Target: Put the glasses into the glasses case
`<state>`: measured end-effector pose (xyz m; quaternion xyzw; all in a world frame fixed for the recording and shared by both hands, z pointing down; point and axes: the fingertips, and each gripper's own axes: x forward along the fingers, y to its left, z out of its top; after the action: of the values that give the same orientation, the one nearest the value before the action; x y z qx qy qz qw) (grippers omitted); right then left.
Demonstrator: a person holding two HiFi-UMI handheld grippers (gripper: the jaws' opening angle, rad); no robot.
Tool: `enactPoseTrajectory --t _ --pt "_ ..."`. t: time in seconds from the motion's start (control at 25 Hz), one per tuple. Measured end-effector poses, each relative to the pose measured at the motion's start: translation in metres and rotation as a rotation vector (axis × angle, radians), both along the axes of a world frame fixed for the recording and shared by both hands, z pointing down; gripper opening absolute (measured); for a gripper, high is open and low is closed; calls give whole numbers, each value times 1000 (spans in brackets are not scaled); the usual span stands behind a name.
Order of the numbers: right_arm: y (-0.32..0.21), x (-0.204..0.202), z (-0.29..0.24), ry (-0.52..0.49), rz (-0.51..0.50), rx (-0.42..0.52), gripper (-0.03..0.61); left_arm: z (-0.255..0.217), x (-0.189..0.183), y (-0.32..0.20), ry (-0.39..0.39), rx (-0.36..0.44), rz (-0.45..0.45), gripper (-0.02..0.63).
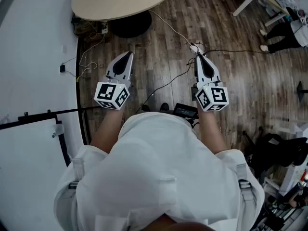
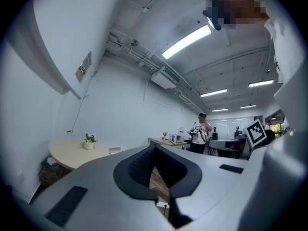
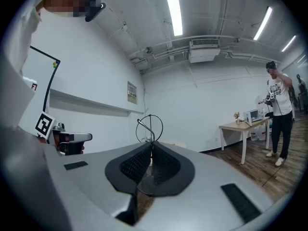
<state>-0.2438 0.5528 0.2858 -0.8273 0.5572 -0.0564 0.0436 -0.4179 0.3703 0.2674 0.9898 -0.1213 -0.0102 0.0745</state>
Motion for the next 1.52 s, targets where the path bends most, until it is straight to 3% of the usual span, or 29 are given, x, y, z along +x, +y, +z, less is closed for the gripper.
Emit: enactPoseTrajectory --t 0.44,0.96,1.16,1.52 --pt "8 -4 0 22 -28 -1 29 8 -16 15 23 -42 77 8" --pt "77 46 7 -20 27 19 31 15 54 66 -17 -64 208 8" --pt "88 70 2 -17 18 27 31 14 80 74 -13 -82 193 8" --pt "80 100 34 -73 12 25 31 41 88 67 -52 -117 142 8"
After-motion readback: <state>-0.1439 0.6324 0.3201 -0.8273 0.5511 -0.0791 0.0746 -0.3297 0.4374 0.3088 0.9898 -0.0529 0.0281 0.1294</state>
